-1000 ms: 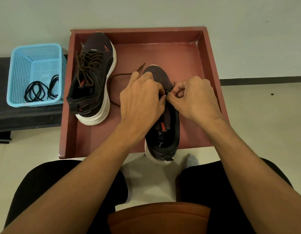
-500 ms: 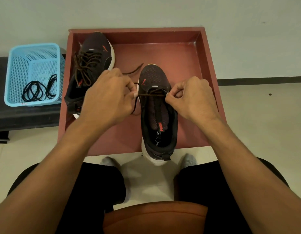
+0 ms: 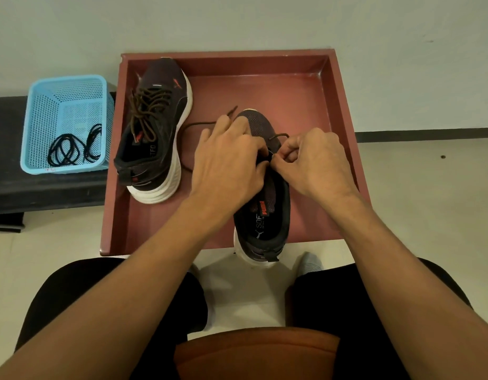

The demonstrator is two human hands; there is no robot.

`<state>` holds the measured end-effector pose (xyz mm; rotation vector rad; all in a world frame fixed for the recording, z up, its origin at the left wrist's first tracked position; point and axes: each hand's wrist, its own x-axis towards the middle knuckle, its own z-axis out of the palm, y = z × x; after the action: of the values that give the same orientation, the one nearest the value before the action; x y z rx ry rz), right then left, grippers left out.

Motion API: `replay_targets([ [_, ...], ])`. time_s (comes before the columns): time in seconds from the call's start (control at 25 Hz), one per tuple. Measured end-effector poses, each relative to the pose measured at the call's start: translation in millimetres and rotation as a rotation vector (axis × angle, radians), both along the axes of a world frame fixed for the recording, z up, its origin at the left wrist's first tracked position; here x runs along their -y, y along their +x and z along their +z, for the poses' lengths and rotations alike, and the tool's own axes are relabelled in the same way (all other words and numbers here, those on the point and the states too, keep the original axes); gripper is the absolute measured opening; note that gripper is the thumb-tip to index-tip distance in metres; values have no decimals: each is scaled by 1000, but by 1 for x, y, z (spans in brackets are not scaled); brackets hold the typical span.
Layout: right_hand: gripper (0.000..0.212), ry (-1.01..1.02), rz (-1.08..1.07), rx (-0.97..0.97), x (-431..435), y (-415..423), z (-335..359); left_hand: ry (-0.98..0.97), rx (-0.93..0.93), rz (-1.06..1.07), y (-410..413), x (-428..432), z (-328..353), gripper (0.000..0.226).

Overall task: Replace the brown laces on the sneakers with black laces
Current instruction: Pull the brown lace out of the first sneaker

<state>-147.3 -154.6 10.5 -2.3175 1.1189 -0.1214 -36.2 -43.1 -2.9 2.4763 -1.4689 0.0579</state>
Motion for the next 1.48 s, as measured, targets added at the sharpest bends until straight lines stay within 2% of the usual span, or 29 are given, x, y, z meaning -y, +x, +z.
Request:
replay_targets([
  [0.2,11,5,-4,11,-1,0,-1,-1,33,58,-1,3,-7,16],
  [0.4,10,-21,-27,15,-2,0,-2,32,-143,80,22,-16,9,7],
  [0.52,10,-11,-24,22,0,-2,-3,51,-109,126,46,-46,15,6],
  [0.68,9,-2,-31,25,2,-4,-3,33,8,92,33,-50,13,18],
  [0.84,10,12,-39,20,4,-4,-2,-8,-3,-73,2,-14,5,30],
  [0.92,10,16,-36,12,5,-4,-2,-10,-6,-45,-8,-4,-3,28],
  [1.08,10,20,-37,20,5,-4,-2,-79,-105,77,-7,2,-12,23],
  [1.36,11,14,-36,36,3,-5,-1,-124,-268,97,11,-5,-13,7],
  [1.48,11,18,-24,39,4,-5,-1,-157,-388,213,37,-17,-8,3],
])
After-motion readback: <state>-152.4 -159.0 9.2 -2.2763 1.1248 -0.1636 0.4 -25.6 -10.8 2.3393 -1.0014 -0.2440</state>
